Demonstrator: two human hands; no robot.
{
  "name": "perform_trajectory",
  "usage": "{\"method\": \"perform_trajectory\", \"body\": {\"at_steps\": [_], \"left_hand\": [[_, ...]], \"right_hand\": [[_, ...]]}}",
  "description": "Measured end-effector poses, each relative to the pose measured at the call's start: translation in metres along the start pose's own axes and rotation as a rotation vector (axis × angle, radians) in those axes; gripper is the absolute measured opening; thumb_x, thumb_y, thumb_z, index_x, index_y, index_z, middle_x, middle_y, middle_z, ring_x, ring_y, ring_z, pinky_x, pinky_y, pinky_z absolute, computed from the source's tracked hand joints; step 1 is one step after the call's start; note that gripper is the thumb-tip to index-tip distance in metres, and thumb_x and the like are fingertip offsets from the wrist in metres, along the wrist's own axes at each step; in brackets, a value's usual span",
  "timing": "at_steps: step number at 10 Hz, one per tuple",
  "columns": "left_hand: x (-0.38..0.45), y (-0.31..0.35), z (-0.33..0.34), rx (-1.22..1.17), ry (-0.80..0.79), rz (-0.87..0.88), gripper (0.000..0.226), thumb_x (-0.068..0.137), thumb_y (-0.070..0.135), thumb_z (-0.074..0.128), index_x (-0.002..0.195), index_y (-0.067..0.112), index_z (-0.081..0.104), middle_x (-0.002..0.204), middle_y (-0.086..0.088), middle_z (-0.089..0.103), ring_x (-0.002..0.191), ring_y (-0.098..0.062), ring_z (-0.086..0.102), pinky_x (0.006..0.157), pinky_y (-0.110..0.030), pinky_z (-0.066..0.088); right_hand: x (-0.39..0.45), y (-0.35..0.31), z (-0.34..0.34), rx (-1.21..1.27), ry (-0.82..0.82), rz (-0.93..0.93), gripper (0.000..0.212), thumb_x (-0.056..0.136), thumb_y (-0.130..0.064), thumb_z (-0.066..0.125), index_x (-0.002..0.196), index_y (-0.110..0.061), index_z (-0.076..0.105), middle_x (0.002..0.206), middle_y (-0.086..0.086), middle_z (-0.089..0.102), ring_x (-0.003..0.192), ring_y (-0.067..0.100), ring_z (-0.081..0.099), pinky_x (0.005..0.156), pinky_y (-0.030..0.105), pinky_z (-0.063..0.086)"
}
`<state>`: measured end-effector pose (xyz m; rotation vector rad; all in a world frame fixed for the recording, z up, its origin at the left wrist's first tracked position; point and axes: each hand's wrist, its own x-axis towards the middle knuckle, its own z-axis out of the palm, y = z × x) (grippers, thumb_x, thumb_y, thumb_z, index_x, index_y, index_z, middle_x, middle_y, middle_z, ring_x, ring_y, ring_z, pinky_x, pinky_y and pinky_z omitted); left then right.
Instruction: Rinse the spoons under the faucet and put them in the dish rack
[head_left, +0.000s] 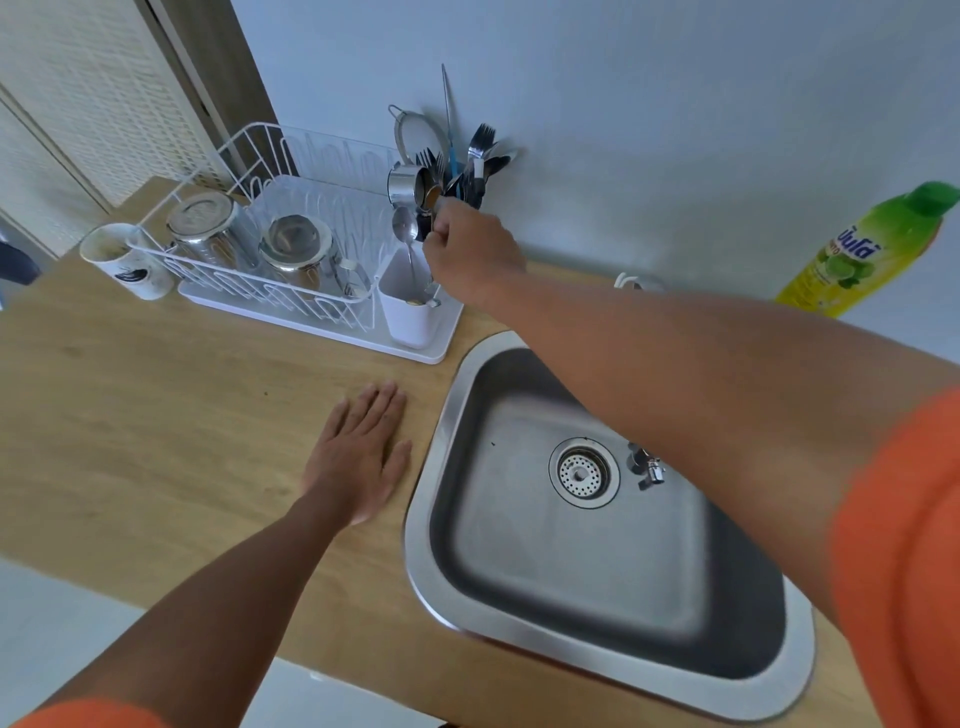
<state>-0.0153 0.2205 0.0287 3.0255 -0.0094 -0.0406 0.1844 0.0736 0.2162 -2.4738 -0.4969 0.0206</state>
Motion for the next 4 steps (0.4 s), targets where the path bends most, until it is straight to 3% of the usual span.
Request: {"method": "perform_trajectory", "body": {"at_steps": [2, 4], "left_hand": [[-0.001, -0.001, 0.0, -0.003, 0.005, 0.008, 0.067, 0.105, 0.054, 0.018, 0.165, 0.023, 0.011, 0.172, 0.004, 0.008, 0.159, -0.013, -0.001, 0.128, -0.044, 0.006], [-0.001, 0.004, -0.007, -0.031, 0.03, 0.007, 0.069, 0.103, 0.053, 0.021, 0.165, 0.022, 0.016, 0.172, 0.005, 0.011, 0.159, -0.012, 0.001, 0.129, -0.044, 0.006]], "right_hand": [[-0.005, 0.008, 0.004, -0.011, -0.144, 0.037, 0.017, 0.096, -0.023, 0.047, 0.101, -0.019, 0.063, 0.099, 0.002, 0.068, 0.089, 0.023, 0.065, 0.072, 0.035, 0.054], [-0.02, 0.022, 0.01, 0.068, -0.147, 0.115, 0.019, 0.095, -0.018, 0.043, 0.092, -0.024, 0.061, 0.099, -0.001, 0.068, 0.093, 0.023, 0.064, 0.071, 0.033, 0.051]]}}
